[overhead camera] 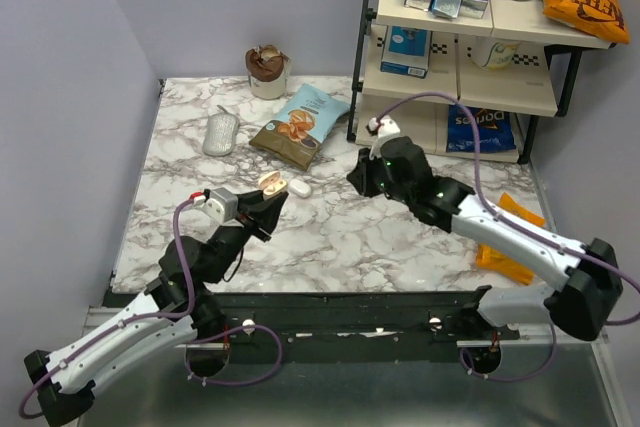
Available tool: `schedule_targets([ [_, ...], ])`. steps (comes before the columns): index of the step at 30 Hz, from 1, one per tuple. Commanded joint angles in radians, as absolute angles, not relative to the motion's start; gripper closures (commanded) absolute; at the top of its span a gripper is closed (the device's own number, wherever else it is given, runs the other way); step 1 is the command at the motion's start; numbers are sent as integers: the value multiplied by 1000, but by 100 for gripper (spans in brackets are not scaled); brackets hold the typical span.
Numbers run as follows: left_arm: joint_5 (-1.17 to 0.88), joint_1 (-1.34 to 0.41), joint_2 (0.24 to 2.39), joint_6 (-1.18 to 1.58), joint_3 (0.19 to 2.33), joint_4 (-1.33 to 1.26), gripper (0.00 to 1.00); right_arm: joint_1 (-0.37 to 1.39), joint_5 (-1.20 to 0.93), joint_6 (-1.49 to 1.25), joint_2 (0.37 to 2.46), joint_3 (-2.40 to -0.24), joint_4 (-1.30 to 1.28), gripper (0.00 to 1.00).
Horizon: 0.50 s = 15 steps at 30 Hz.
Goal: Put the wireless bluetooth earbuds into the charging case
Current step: Pick up the earbud from the center of the board, then place the earbud at the center of the board.
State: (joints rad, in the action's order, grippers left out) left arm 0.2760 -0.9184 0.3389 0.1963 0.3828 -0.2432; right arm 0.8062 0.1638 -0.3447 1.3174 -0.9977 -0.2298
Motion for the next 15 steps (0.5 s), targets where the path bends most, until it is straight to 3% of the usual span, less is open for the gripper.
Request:
schedule_targets([
  [1, 250, -922, 409, 173, 397, -385, 100, 822, 155, -305, 1180, -1052, -85, 99],
  [15, 37, -920, 874, 64, 518, -1006, 100, 862, -58, -233, 879, -1015, 222, 99],
])
